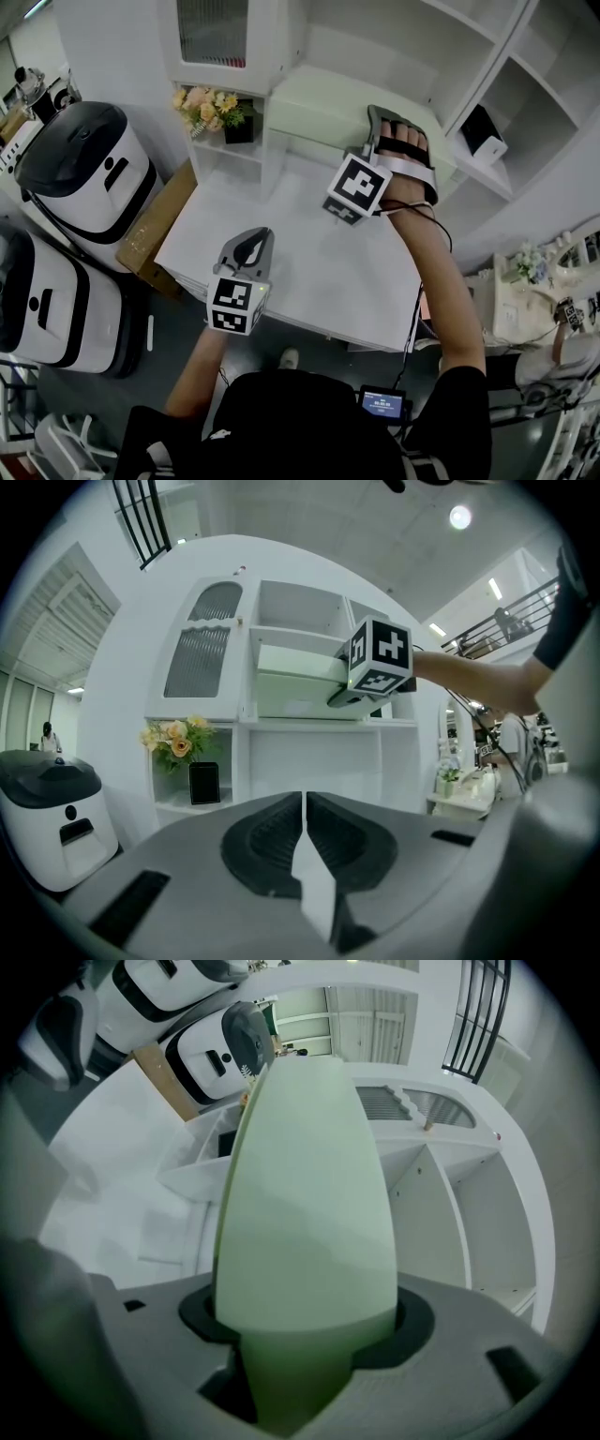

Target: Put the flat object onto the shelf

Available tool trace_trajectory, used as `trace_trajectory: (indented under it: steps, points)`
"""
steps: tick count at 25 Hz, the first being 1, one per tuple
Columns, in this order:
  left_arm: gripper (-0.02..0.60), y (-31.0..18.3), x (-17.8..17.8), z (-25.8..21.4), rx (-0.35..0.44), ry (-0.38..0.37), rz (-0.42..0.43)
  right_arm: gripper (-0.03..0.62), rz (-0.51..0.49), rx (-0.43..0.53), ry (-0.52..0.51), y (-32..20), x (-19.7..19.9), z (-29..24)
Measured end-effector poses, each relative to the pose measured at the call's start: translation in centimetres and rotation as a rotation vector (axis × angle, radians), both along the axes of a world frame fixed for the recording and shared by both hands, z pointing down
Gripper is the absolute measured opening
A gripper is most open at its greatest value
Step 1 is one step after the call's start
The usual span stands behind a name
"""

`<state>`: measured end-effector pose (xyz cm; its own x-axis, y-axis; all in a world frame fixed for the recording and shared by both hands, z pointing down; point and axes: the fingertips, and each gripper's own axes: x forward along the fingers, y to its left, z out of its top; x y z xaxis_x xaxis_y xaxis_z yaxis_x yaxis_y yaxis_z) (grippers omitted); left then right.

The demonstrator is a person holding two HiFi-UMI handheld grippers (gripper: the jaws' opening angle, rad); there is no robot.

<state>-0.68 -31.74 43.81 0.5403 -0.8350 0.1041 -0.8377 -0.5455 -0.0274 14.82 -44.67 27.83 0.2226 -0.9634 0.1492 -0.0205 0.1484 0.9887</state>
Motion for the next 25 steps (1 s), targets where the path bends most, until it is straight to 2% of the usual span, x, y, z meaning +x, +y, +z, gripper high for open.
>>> trace_trajectory:
  steps: [11, 25]
  points:
    - [0.015, -1.0, 0.1, 0.4, -0.01, -0.001, -0.01, 0.302, 0.012, -0.03, -0.021, -2.5, 0.7, 1.3]
    - [0.015, -2.5, 0.3, 1.2, -0.031, 0.005, -0.03, 0.354, 0.019, -0.068, -0.059, -5.8, 1.4, 2.8]
